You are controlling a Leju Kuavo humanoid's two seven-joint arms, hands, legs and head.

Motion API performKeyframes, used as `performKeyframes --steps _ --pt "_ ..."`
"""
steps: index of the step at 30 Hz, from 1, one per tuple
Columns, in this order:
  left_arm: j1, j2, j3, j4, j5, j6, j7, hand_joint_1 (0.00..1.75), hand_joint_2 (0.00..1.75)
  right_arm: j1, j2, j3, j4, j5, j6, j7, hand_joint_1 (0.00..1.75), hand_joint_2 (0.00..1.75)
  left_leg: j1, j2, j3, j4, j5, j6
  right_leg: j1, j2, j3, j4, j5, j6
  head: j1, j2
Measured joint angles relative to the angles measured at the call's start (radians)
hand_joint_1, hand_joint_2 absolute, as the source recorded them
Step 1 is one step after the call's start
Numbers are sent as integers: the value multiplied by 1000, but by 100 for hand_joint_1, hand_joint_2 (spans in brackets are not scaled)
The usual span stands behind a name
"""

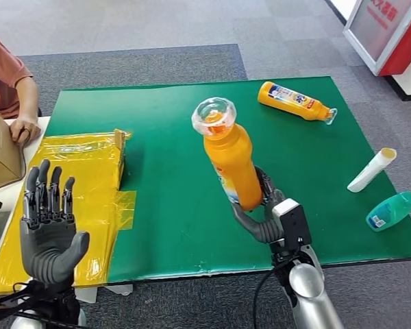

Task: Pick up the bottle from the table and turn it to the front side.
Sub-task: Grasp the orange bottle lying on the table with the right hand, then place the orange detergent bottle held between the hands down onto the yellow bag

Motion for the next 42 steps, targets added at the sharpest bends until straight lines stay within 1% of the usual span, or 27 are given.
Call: performKeyframes --steps 5,11,16,21,31,36,42 --pt "-65 4 17 77 73 -42 51 0 175 -2 11 59 -29 18 -33 -32 175 175 0 0 0 0 0 0 0 0 0 0 0 0 0 0" --pt "-133 8 14 163 175 -105 117 0 175 -15 18 139 -33 105 -103 -53 175 175 0 0 0 0 0 0 0 0 0 0 0 0 0 0" --pt "-173 22 -30 215 219 -175 157 0 175 -32 18 200 -25 205 -162 -54 175 175 0 0 0 0 0 0 0 0 0 0 0 0 0 0" --pt "-204 44 -85 245 228 -212 175 0 175 -53 18 239 -7 252 -191 -50 175 175 0 0 0 0 0 0 0 0 0 0 0 0 0 0" --pt "-273 100 -176 263 164 -237 202 0 175 -76 18 261 36 311 -233 -33 175 175 0 0 0 0 0 0 0 0 0 0 0 0 0 0" --pt "-306 118 -199 265 123 -219 214 0 175 -72 18 267 50 335 -241 -27 175 175 0 0 0 0 0 0 0 0 0 0 0 0 0 0" --pt "-354 129 -210 271 81 -191 238 0 175 -65 18 279 69 362 -245 -16 175 175 0 0 0 0 0 0 0 0 0 0 0 0 0 0"
